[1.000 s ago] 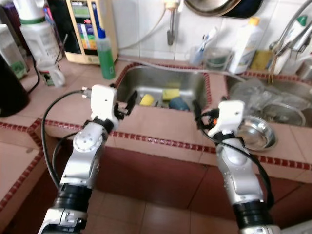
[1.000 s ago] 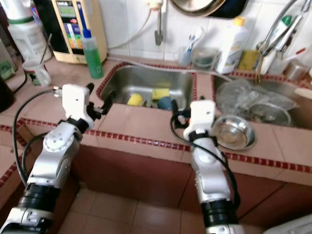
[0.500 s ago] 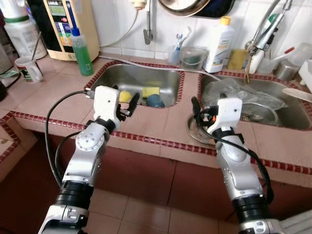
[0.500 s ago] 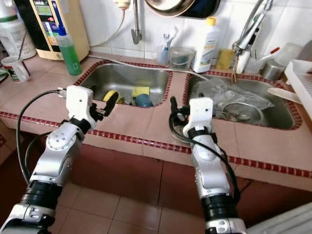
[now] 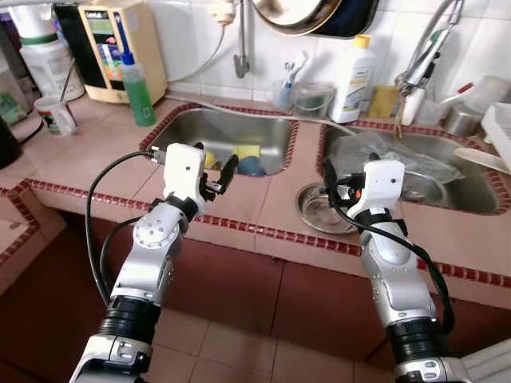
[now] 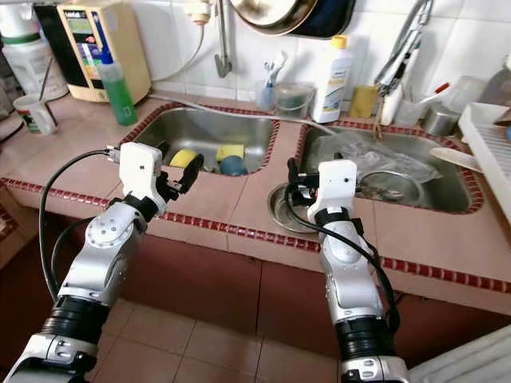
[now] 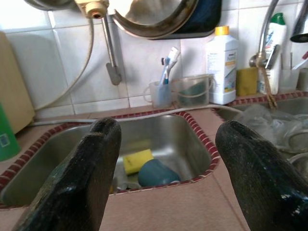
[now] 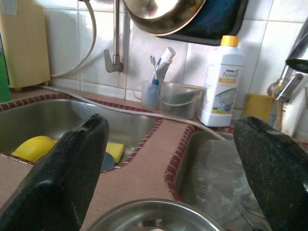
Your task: Kitchen organization
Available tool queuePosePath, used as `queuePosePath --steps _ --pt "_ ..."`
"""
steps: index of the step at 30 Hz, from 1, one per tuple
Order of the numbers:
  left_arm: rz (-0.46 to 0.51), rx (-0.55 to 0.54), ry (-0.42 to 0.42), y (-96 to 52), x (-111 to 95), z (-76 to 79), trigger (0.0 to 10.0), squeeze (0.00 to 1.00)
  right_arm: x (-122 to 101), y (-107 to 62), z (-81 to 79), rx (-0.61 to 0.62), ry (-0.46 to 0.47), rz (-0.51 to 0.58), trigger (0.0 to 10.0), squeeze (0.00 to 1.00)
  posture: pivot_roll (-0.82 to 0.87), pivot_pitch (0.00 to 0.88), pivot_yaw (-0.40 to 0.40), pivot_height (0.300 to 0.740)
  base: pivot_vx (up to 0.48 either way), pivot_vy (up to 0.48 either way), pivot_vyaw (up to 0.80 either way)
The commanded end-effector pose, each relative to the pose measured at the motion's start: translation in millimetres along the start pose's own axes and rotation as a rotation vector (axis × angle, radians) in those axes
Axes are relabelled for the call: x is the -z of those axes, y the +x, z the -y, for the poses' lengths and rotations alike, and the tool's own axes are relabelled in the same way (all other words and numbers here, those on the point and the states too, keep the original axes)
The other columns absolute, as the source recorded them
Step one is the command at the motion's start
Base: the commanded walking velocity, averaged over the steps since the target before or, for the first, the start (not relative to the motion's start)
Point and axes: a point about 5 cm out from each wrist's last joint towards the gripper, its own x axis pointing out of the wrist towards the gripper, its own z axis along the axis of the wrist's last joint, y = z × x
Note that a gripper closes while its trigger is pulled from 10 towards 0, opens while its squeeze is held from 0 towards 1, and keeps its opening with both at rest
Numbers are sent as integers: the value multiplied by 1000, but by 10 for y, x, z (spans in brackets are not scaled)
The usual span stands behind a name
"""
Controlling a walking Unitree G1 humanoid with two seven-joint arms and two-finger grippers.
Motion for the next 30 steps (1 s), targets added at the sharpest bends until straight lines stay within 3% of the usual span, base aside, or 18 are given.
queuePosePath --steps 1,13,15,16,23,30 --pt "9 3 5 16 -31 -13 10000 0 -35 22 -8 -6 -6 12 10000 0 -41 0 19 740 0 0 0" --pt "11 8 0 21 -29 -12 10000 0 -35 30 -4 -4 -7 15 10000 0 -41 0 19 740 0 0 0" --pt "-8 193 53 13 31 209 10000 0 77 -10 454 249 -15 -63 10000 0 -68 0 42 740 0 0 -725" --pt "-11 213 59 9 39 234 10000 0 88 -20 503 278 -16 -71 10000 0 -68 0 42 740 0 0 -763" --pt "-9 214 59 3 36 226 10000 0 89 -13 502 280 -15 -73 10000 0 -65 0 41 740 0 0 -761" --pt "-3 220 55 4 33 218 10000 0 91 -3 507 291 -20 -69 10000 0 -64 0 39 740 334 0 -528"
